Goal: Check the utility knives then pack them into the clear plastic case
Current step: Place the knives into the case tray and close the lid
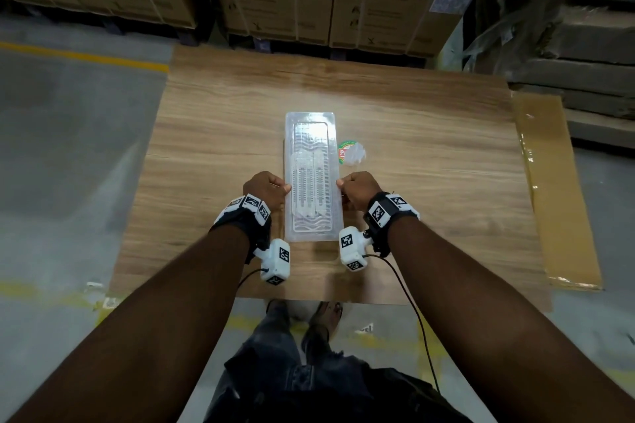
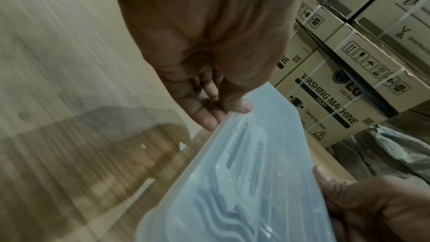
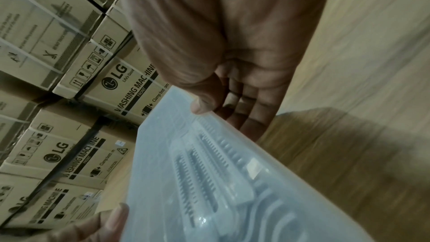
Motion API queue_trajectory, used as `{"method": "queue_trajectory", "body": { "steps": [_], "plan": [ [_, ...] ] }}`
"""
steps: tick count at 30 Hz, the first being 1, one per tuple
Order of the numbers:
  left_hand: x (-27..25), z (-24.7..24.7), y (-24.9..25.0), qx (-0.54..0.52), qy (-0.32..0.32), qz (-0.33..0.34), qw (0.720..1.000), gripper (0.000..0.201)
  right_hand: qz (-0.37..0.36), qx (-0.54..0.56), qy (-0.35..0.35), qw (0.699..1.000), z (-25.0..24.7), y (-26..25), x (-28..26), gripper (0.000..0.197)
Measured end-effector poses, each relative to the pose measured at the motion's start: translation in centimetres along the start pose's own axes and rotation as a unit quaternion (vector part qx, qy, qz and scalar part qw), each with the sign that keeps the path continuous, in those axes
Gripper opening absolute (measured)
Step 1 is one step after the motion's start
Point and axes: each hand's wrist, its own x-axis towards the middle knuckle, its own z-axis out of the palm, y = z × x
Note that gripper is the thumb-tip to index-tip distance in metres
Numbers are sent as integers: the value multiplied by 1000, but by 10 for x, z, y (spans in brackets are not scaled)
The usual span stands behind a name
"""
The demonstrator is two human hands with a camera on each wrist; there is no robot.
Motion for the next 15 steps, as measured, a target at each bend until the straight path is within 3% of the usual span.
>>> {"method": "queue_trajectory", "body": {
  "steps": [2, 7, 11, 13, 15],
  "plan": [
    [3, -3, 6, -6, -6, -11, 1000, 17, -3, -21, -5, 1000, -2, -2, 3, 29],
    [15, -13, 24, 40, -36, 8, 998, 58, -15, -85, -45, 995, -9, -14, 16, 21],
    [19, -15, 34, 166, -15, 133, 977, 90, -27, -121, -44, 991, -10, -34, 18, 12],
    [22, -16, 39, 239, -30, 194, 951, 98, -84, -205, 15, 975, -12, -42, 18, 42],
    [26, -18, 45, 291, -56, 222, 929, 103, -159, -258, 55, 951, -12, -49, 18, 58]
  ]
}}
